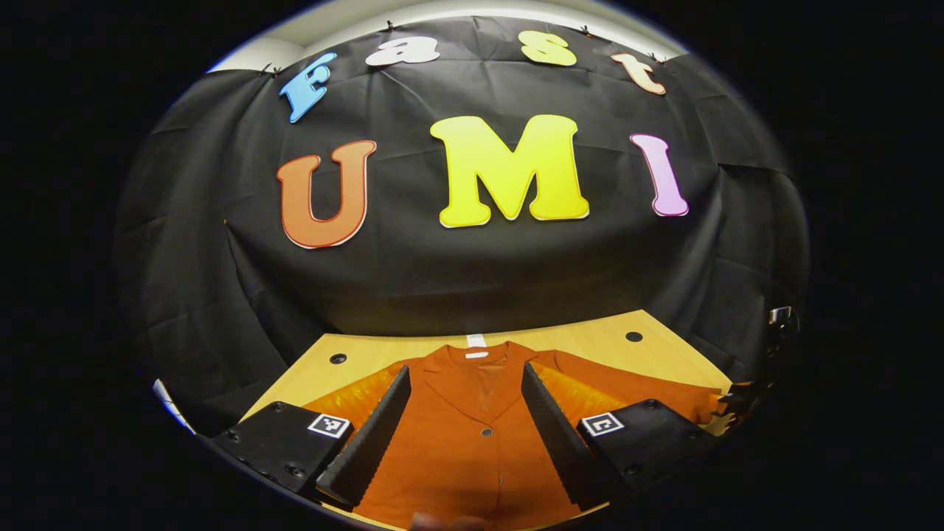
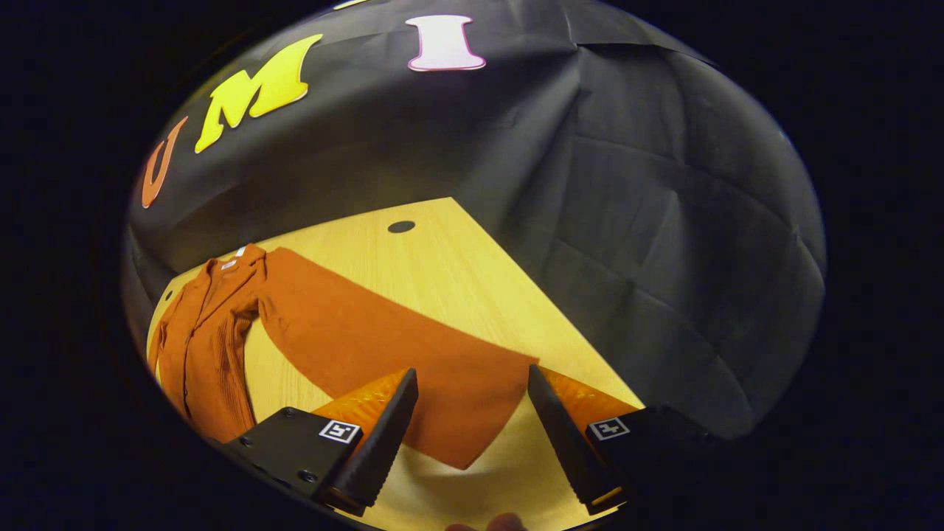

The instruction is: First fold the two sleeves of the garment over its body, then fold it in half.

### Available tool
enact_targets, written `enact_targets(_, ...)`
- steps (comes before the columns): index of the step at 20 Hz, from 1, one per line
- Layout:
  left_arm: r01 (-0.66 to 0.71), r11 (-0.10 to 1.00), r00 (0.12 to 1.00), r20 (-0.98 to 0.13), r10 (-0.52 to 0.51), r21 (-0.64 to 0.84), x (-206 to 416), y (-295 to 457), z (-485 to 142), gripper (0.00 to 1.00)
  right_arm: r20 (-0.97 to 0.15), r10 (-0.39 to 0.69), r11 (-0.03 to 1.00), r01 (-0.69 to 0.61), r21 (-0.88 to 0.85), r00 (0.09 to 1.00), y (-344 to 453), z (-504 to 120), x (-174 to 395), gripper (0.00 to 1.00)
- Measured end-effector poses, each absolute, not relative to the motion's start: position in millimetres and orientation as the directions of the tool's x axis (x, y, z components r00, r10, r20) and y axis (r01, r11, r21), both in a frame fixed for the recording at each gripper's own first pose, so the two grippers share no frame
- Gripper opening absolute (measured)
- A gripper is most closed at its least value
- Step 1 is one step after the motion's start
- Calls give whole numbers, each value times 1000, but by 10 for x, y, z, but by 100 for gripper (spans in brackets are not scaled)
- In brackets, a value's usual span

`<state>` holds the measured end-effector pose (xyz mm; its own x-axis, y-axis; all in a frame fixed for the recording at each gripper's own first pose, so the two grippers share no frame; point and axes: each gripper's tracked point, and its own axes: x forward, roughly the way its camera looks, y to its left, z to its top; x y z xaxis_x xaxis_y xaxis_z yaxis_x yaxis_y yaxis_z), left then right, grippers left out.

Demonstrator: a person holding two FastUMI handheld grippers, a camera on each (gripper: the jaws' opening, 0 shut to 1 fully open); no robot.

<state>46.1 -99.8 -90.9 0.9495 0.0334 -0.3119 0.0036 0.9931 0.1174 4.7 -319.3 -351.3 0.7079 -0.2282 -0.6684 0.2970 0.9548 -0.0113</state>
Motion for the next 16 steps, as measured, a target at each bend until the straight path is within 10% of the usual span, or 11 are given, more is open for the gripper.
enact_targets(9,9,991,948,-318,33,130,475,-781,-910,99,-695,-238,939,344,14,678,-3098,-3791,-49,96)
enact_targets(11,-2,993,944,-326,39,115,465,-699,-945,99,-696,-244,928,372,35,675,-3154,-3818,-36,63)
enact_targets(14,-11,995,944,-327,44,102,434,-583,-939,99,-718,-216,937,347,37,661,-3125,-3798,-41,52)
enact_targets(16,-12,994,945,-323,47,107,418,-498,-933,99,-719,-222,941,337,17,658,-3097,-3757,-31,21)
